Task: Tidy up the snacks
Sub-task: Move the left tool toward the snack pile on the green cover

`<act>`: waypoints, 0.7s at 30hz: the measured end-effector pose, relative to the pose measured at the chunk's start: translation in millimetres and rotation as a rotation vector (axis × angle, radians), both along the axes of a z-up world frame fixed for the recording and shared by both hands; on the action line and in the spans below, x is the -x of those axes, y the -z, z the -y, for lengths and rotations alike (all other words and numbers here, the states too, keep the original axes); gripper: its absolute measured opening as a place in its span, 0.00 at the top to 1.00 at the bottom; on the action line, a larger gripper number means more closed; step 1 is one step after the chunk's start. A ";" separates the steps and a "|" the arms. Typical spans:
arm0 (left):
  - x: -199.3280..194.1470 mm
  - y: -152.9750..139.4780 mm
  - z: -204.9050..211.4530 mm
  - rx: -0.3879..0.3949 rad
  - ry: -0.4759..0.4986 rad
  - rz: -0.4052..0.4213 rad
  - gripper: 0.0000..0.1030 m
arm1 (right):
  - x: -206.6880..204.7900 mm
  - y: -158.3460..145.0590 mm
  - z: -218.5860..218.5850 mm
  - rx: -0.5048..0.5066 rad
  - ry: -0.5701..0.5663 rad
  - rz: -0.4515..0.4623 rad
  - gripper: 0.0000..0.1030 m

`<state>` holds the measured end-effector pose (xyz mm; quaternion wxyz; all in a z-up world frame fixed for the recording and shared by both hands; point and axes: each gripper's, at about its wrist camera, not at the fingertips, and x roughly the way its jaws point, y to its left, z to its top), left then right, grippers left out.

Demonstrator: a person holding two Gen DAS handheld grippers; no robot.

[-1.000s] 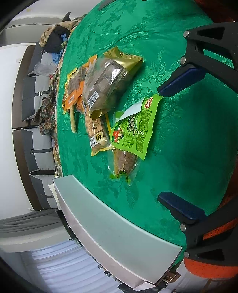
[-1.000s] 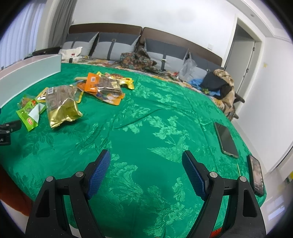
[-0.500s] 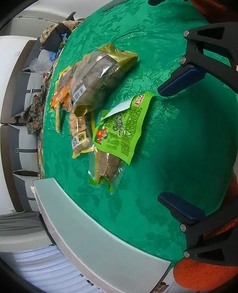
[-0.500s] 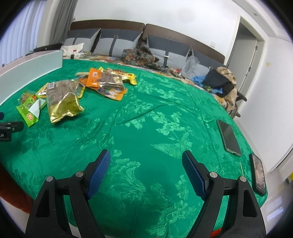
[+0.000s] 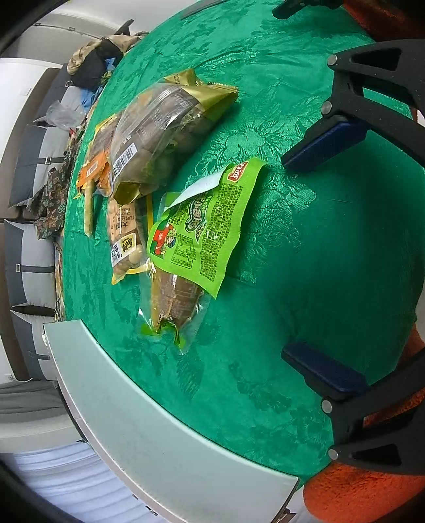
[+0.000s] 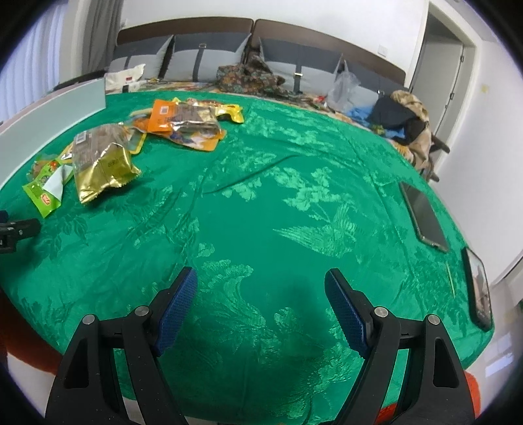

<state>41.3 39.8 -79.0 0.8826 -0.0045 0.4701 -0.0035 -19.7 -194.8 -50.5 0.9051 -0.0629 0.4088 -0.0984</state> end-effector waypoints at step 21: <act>-5.4 -0.2 -2.2 0.003 0.044 -0.018 0.00 | -3.4 6.8 -3.6 -0.018 -0.007 -0.027 0.19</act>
